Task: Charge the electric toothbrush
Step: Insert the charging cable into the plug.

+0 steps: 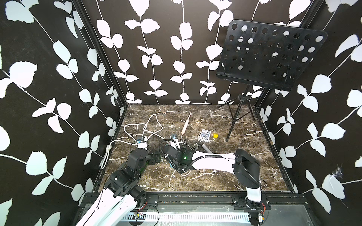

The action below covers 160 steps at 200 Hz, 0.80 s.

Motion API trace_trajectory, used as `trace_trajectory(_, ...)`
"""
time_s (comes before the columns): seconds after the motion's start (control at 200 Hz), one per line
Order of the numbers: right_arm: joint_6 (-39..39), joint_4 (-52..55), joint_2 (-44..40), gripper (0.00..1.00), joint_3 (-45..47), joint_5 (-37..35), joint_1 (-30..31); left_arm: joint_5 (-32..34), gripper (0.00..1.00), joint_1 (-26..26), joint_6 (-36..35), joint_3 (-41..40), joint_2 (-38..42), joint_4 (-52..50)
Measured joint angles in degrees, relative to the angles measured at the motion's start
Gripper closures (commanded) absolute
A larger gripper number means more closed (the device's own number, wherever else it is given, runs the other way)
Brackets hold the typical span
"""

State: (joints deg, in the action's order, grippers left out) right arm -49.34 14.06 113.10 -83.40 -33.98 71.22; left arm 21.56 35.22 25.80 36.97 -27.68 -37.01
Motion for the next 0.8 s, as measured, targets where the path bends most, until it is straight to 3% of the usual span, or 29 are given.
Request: trace_trajectory(0.8, -3.0, 7.7, 2.7, 1.0, -7.1, 3.3, -1.1, 0.3, 0.01, 0.0, 0.2, -0.2, 0.9, 0.0)
